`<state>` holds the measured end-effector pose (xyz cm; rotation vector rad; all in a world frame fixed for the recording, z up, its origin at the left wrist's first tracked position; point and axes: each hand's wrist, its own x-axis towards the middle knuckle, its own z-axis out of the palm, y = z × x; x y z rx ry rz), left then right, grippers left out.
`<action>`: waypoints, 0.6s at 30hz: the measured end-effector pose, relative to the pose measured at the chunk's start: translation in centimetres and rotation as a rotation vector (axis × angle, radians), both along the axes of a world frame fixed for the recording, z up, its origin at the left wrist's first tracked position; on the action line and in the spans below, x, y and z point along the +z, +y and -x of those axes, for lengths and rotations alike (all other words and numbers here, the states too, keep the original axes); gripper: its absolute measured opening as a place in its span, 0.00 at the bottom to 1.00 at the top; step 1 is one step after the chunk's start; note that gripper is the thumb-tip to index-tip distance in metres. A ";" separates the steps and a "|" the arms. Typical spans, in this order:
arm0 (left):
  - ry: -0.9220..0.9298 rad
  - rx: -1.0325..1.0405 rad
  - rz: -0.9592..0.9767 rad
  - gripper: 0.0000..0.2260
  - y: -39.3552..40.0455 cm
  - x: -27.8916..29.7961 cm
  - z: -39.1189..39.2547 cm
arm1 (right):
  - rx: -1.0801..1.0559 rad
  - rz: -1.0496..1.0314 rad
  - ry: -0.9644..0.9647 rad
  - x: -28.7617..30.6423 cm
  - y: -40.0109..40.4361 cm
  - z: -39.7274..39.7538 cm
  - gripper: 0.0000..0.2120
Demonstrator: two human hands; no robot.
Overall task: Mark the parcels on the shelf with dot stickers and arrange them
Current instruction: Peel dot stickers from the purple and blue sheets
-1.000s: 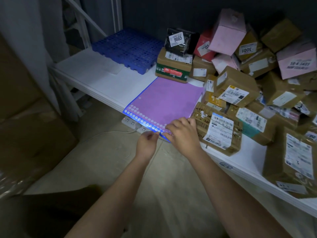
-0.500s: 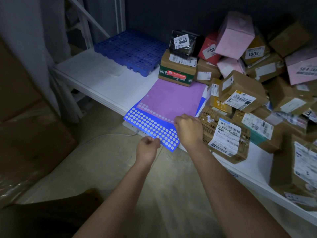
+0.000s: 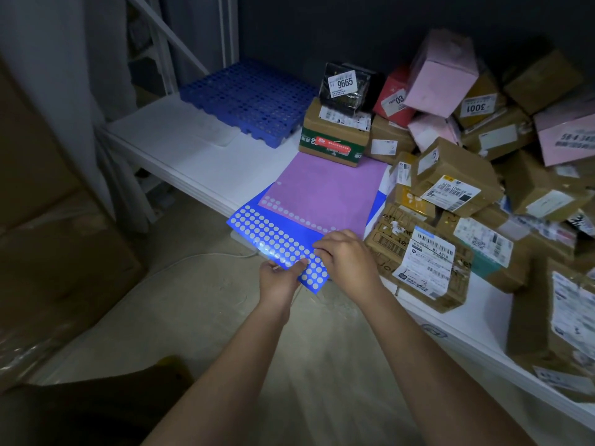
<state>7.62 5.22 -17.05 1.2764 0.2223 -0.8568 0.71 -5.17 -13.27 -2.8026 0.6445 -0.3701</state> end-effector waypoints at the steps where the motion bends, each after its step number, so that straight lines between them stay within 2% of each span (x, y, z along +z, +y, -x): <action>1: -0.004 0.022 0.002 0.17 0.0 0.2 0.1 | -0.015 -0.019 0.012 -0.2 0.0 -0.1 0.08; 4: -0.066 0.115 -0.030 0.30 0.2 0.5 -0.1 | -0.053 -0.095 0.003 -0.7 0.1 0.0 0.12; 6: -0.269 0.115 -0.182 0.40 0.6 0.4 -0.3 | -0.077 -0.146 -0.021 -1.1 0.1 0.3 0.13; 7: -0.411 0.089 -0.283 0.41 0.8 0.4 -0.4 | -0.089 -0.162 -0.033 -1.3 0.1 0.3 0.14; 8: -0.582 0.057 -0.368 0.39 0.9 0.2 -0.5 | -0.099 -0.173 -0.042 -1.5 0.2 0.4 0.14; 10: -0.961 -0.074 -0.468 0.28 0.8 -0.2 -0.9 | -0.114 -0.181 -0.053 -1.7 0.2 0.4 0.14; 12: -1.244 -0.248 -0.519 0.17 0.4 -0.8 -1.4 | -0.120 -0.184 -0.065 -1.8 0.2 0.4 0.13; 15: -1.437 -0.380 -0.560 0.12 -0.1 -1.1 -2.4 | -0.122 -0.196 -0.076 -1.9 0.1 0.5 0.12; 18: -1.495 -0.464 -0.543 0.11 -0.5 -0.7 -3.2 | -0.116 -0.189 -0.087 -2.3 -0.1 0.6 0.12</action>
